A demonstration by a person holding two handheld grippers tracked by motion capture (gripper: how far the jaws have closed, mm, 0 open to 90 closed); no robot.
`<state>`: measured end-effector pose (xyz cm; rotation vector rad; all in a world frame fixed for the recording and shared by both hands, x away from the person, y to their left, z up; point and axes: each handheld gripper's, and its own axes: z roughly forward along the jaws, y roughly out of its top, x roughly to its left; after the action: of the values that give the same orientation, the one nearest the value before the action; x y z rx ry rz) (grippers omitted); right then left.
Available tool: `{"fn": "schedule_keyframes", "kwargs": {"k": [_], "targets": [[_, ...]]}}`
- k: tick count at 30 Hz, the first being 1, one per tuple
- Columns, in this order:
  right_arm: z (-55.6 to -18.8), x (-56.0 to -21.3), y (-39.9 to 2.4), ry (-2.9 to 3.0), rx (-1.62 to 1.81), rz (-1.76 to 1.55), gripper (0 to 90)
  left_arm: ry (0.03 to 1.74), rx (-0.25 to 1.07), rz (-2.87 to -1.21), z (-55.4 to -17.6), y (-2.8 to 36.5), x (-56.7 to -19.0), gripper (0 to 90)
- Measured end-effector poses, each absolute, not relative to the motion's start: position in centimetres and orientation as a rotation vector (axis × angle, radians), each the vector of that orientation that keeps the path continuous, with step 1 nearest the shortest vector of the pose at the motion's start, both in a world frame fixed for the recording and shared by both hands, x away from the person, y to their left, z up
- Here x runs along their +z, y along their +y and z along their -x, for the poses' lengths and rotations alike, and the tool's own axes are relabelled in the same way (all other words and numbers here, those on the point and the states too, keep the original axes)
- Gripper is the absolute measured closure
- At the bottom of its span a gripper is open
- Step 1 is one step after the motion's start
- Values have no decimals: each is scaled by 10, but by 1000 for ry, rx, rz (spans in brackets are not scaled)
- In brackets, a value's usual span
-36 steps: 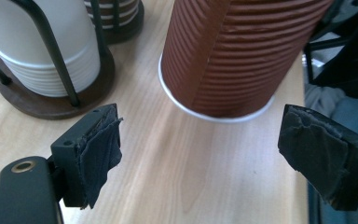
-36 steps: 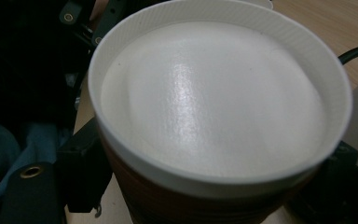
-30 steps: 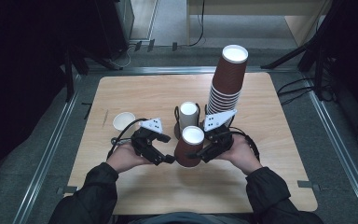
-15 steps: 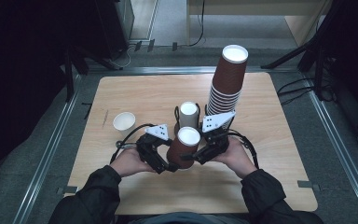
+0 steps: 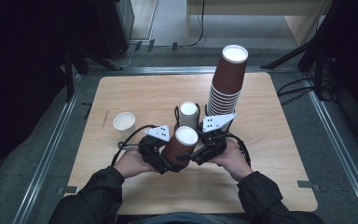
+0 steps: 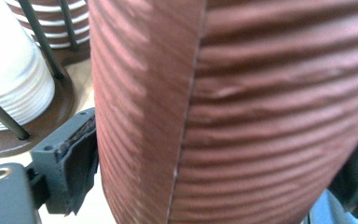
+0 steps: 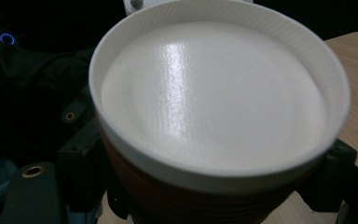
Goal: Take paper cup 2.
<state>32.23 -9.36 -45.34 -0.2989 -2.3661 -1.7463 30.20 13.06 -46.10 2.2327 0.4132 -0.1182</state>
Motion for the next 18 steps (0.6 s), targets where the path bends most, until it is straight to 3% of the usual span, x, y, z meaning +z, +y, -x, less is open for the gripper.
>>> {"fn": "schedule_keyframes", "kwargs": {"k": [6,18], "targets": [[-324,-451,-97,-2358,-1759,311,196,396,-106,-2211,-303,136,-459,125],[-325,-445,-108,-2488,-1589,365,152,436,-142,-2239,-304,150,-454,132]]}}
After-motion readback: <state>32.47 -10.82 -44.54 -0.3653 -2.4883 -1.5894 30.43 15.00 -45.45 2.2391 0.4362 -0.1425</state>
